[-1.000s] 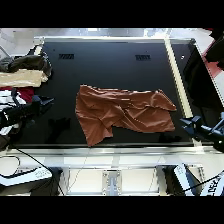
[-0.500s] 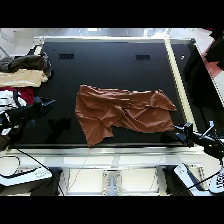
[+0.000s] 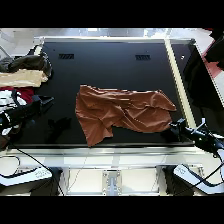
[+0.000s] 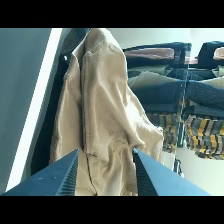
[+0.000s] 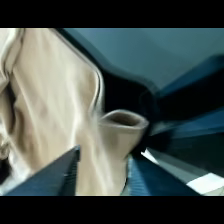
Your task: Fold the shirts.
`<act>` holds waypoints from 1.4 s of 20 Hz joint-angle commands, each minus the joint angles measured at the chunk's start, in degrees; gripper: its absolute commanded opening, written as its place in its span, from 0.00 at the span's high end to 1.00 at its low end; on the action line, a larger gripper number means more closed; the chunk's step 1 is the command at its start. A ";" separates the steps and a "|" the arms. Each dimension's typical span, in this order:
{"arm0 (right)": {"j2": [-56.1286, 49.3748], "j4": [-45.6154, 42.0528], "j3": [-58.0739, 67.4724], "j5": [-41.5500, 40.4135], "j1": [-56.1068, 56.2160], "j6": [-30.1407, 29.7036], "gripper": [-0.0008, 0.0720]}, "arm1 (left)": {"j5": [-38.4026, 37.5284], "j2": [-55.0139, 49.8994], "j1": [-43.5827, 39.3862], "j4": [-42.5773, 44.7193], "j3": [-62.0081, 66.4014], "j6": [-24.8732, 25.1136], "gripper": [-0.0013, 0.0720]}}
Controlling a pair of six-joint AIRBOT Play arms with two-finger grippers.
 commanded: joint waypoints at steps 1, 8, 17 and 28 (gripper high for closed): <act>-1.07 3.80 0.02 -6.08 4.00 -0.35 0.74 | 0.00 -0.22 0.07 -0.17 -0.04 0.00 0.49; 6.78 4.70 3.30 -0.46 4.00 -1.14 0.96 | 1.64 -5.92 -2.54 9.66 -0.04 -0.04 0.48; 15.56 4.48 5.01 5.51 4.00 0.35 0.96 | 8.00 -13.86 -17.99 9.92 1.38 6.91 0.33; 15.56 4.83 5.01 6.62 4.00 0.33 0.96 | 3.69 -13.86 -25.42 13.31 2.56 5.31 0.66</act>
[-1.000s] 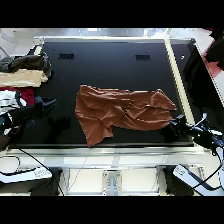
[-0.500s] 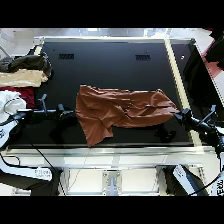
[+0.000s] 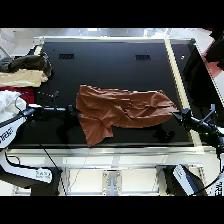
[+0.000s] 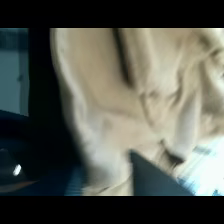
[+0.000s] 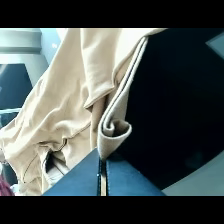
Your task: Fold the shirts.
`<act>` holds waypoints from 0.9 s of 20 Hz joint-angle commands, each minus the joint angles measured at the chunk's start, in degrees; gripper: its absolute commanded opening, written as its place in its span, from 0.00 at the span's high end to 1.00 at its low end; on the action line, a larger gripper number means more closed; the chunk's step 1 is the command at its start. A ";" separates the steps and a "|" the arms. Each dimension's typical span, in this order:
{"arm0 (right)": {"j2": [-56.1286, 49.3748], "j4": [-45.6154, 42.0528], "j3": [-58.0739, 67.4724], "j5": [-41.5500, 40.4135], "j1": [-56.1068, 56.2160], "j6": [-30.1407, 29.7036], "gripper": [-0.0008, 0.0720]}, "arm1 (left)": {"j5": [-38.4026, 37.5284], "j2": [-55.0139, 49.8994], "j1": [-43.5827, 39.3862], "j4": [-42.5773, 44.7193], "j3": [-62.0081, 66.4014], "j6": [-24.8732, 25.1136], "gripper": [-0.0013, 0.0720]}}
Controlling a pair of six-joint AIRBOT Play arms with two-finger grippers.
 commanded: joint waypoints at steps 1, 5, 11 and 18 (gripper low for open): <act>0.04 0.39 0.07 0.57 0.07 -0.04 0.96 | -4.66 0.04 -2.69 -0.09 0.15 -0.28 0.80; 0.20 1.14 3.45 5.42 0.07 -1.60 0.97 | -13.31 1.66 -0.66 -10.80 0.22 -0.42 0.97; 17.42 -2.14 25.62 18.82 0.07 -3.17 0.97 | -17.42 31.01 13.00 -25.00 1.95 -0.66 0.97; 36.72 -22.49 55.89 18.60 0.11 -1.75 0.97 | 8.98 69.42 30.10 -5.92 22.43 -5.49 0.97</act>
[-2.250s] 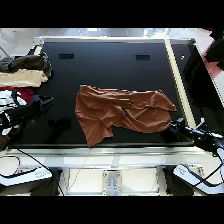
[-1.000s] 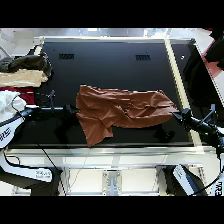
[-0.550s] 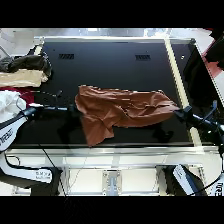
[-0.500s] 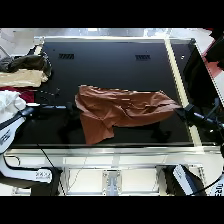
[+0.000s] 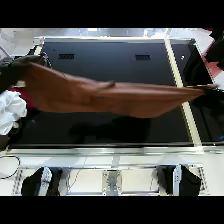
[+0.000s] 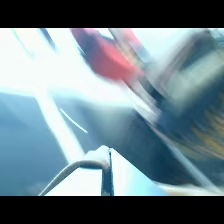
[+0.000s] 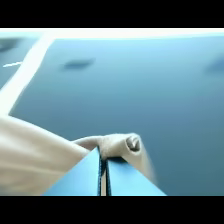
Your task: Fold the shirts.
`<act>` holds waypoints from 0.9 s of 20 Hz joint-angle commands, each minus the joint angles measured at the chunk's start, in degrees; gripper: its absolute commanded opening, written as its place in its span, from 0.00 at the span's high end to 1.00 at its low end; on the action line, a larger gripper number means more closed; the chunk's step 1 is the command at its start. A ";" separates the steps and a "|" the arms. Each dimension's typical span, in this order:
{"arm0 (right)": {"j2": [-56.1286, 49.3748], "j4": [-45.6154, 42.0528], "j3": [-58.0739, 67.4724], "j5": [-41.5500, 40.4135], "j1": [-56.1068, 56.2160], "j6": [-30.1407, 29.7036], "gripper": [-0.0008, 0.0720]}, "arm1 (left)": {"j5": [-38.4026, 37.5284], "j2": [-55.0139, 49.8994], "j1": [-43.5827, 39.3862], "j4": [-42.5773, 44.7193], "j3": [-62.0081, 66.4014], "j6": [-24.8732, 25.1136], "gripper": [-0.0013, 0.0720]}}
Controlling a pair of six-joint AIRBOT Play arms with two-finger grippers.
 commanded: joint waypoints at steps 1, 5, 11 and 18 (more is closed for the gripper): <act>5.42 -11.02 15.85 -6.47 0.02 0.28 0.97 | 9.94 11.89 7.74 20.63 13.75 -9.35 0.97; -2.25 -11.30 23.56 -25.20 0.02 -0.13 0.97 | 4.63 3.06 9.18 27.26 31.98 -15.12 0.97; -24.24 7.32 28.92 -17.07 0.09 -0.13 0.97 | -11.82 -15.78 6.03 20.13 40.46 -23.26 0.97; -48.72 -2.10 28.46 -1.81 18.43 -0.39 0.97 | 2.16 -39.65 -30.93 55.84 40.46 -29.75 0.97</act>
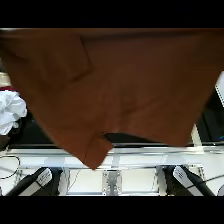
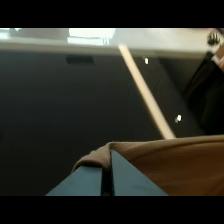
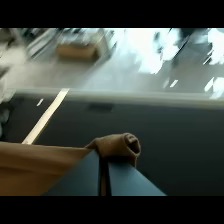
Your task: Fold the shirts.
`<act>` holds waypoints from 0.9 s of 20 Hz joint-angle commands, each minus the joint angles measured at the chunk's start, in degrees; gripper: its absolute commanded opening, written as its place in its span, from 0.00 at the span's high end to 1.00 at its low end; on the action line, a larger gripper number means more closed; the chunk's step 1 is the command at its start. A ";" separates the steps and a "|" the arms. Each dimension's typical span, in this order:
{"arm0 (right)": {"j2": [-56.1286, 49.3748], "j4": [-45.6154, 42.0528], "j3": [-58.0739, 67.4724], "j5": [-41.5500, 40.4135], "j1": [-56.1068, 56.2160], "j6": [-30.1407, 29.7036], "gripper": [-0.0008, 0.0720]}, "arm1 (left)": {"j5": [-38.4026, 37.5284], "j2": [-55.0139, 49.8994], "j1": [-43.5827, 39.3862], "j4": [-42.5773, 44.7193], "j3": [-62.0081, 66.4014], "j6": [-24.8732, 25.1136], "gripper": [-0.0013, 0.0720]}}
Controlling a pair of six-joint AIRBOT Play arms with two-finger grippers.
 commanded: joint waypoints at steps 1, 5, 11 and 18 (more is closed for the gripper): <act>-11.82 -14.01 -0.46 2.89 12.31 1.66 0.97 | 14.86 -13.05 -16.06 25.07 0.39 -10.69 0.97; -25.79 -24.48 -0.57 -7.26 20.33 2.97 0.97 | 25.14 -27.08 -18.97 35.56 0.39 -19.69 0.97; -41.42 -24.37 0.63 -28.13 20.59 7.19 0.97 | 34.45 -37.51 -16.72 38.71 0.44 -23.85 0.97; -45.81 -24.59 2.10 -25.29 20.59 7.82 0.97 | 27.28 -37.64 -17.73 39.67 0.44 -19.10 0.97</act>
